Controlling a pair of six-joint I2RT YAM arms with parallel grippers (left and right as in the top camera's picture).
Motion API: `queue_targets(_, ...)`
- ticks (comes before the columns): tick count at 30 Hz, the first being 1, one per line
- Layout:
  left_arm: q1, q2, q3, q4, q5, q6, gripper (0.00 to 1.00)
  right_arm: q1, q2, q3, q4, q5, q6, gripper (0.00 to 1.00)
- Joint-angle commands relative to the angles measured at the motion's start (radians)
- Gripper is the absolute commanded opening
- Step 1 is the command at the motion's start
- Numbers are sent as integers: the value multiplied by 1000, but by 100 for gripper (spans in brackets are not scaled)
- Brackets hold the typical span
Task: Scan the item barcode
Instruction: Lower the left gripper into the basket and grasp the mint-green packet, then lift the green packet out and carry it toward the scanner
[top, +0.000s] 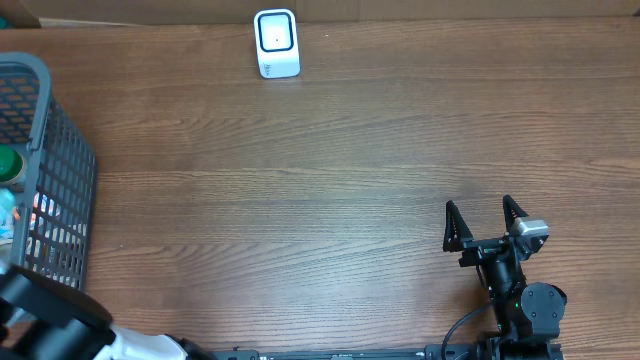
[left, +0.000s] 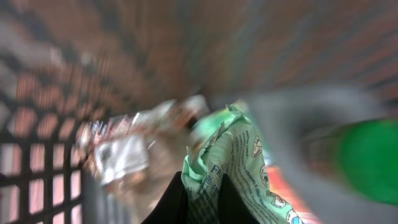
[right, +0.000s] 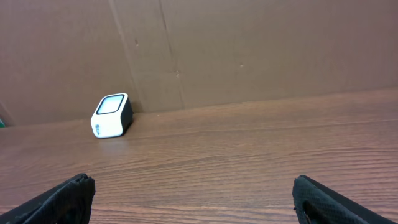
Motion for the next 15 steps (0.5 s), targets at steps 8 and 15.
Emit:
queue_targets(8,-204,-326,215,-24,238,8,4,6,-8,-11,5,5,0,100)
queue_targets(15,-415,-389,213,-201,533,73,4,6,-8,-11,5,5,0,100)
